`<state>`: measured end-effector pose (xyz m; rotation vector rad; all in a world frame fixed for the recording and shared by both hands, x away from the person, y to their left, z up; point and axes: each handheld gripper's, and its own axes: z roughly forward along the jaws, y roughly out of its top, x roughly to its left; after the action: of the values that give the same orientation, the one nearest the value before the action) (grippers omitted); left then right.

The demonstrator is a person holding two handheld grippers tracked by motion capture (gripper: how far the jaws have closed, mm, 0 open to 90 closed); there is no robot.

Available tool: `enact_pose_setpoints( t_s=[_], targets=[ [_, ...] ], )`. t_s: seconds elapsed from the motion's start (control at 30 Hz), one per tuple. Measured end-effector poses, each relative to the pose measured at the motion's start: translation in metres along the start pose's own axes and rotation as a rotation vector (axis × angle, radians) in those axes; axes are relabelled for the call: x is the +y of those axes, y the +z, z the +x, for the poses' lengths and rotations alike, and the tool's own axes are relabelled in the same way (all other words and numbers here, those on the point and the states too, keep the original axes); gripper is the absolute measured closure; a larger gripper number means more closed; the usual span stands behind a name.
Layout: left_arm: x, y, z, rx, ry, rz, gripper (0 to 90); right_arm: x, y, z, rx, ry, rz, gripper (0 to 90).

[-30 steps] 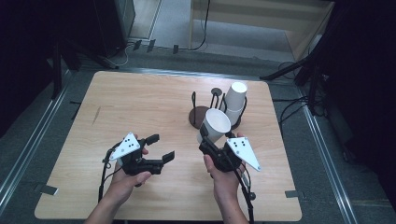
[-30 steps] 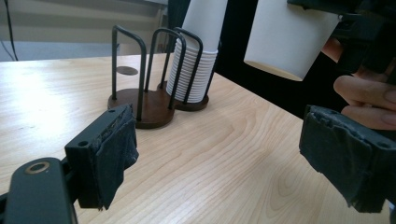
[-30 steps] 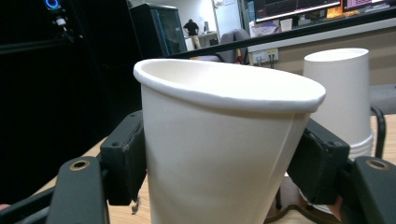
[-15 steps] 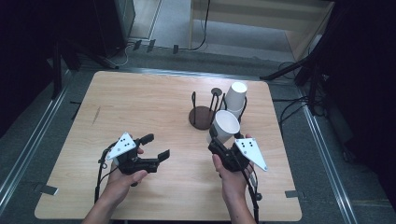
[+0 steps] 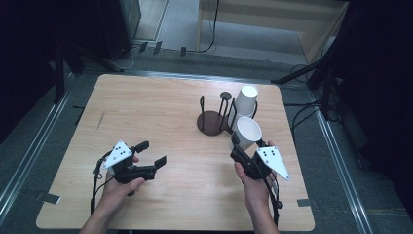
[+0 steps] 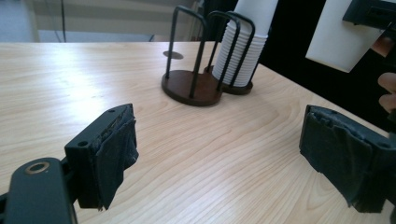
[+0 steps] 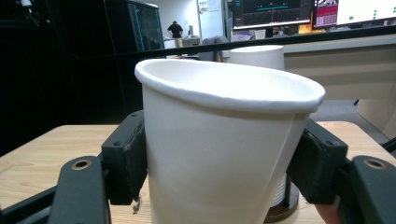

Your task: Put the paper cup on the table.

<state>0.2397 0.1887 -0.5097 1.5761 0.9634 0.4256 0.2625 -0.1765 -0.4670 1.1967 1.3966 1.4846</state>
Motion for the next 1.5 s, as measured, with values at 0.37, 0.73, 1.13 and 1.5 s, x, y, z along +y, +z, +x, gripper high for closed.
enact_pose_setpoints(
  t_s=[0.37, 0.73, 1.13, 1.5],
  targets=[
    [-0.016, -0.032, 0.027, 0.113, -0.022, 0.002, 10.9, -0.013, 0.006, -0.023, -0.002, -0.054, -0.008, 31.0],
    [-0.030, -0.067, 0.057, 0.213, -0.051, 0.029, 7.9, -0.025, 0.011, -0.050, -0.050, -0.069, 0.024, 31.4],
    [-0.043, -0.102, 0.082, 0.212, -0.086, 0.026, 0.0, -0.035, 0.022, -0.071, -0.106, -0.065, 0.046, 31.6],
    [-0.048, -0.107, 0.094, 0.241, -0.098, 0.033, 0.0, -0.042, 0.034, -0.082, -0.168, -0.069, 0.093, 31.6]
  ],
)
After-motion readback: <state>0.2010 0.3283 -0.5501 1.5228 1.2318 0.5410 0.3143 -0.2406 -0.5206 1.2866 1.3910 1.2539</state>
